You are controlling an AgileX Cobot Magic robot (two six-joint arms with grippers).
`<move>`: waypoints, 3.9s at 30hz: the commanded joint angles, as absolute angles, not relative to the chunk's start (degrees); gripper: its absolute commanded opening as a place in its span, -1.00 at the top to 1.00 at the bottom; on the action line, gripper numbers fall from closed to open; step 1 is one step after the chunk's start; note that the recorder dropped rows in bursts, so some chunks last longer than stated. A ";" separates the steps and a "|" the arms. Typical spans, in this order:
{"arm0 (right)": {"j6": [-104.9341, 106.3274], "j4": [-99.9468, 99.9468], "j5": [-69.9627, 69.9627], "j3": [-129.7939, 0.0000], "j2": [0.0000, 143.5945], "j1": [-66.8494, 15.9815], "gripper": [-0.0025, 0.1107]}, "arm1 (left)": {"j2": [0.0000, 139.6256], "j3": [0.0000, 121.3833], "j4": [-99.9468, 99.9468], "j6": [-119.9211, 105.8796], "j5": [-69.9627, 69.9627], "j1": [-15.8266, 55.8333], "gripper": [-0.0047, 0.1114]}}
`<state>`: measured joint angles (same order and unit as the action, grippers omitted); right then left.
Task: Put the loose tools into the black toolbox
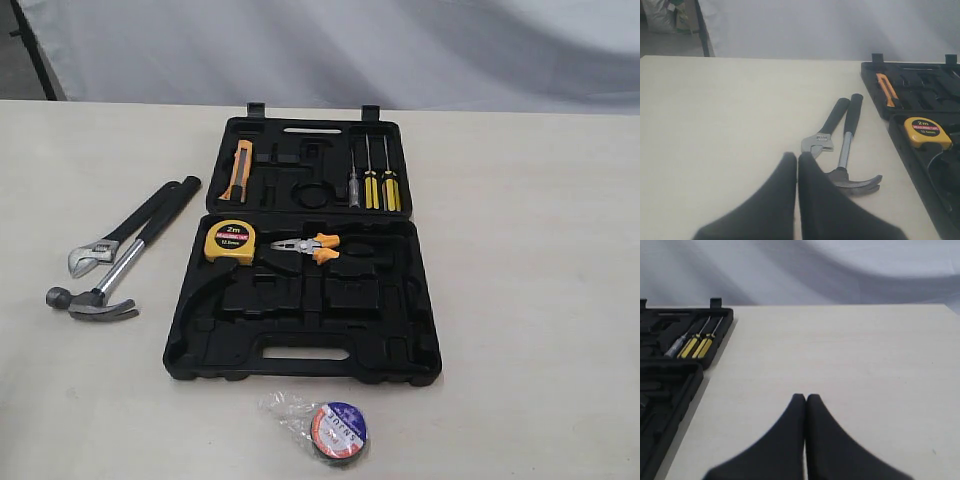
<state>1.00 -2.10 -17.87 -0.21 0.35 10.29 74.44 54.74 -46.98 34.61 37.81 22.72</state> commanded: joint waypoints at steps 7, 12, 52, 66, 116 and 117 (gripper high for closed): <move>1.35 -2.32 15.85 0.00 0.00 10.20 0.96 | 73.98 54.20 -46.20 35.20 36.83 22.53 0.89; 1.48 -3.12 24.94 0.00 0.00 10.20 0.96 | 73.98 54.20 -46.20 35.20 36.83 22.53 0.89; -17.41 -3.97 -37.05 -46.22 86.32 -46.59 0.96 | 73.98 54.20 -46.20 35.20 36.83 22.53 0.89; -30.94 0.00 -38.89 -52.51 96.54 -48.76 -0.34 | 73.98 54.20 -46.20 35.20 36.83 22.53 0.89; -21.96 12.11 -49.14 -89.64 112.70 -29.25 0.95 | 73.98 54.20 -46.20 35.20 36.83 22.53 0.89; -21.58 12.11 -49.47 -92.12 114.66 -28.72 0.95 | 73.98 54.20 -46.20 35.20 36.83 22.53 0.89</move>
<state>-23.03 11.66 -48.45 -85.09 109.50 -30.55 74.44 54.74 -46.98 34.61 37.81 22.72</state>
